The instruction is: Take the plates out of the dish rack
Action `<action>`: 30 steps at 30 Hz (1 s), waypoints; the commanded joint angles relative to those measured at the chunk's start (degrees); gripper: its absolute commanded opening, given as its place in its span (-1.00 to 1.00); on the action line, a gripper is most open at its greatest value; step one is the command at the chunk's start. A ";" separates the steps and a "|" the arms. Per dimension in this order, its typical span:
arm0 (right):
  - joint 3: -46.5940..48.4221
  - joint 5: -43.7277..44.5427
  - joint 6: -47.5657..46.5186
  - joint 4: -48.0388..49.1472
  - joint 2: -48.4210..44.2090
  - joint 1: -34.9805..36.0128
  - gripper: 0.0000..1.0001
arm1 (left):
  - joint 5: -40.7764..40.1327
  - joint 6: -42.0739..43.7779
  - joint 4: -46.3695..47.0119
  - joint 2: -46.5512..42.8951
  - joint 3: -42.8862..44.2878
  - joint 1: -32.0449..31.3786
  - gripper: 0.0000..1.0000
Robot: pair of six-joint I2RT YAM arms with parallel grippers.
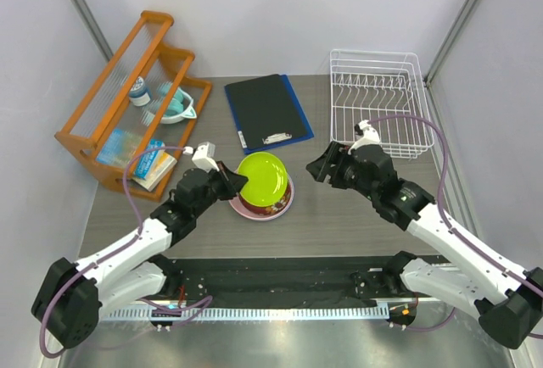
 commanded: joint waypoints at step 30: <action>-0.14 11.49 -5.01 -3.21 -1.46 0.10 0.60 | -9.33 3.58 -13.62 4.64 6.12 -0.22 0.99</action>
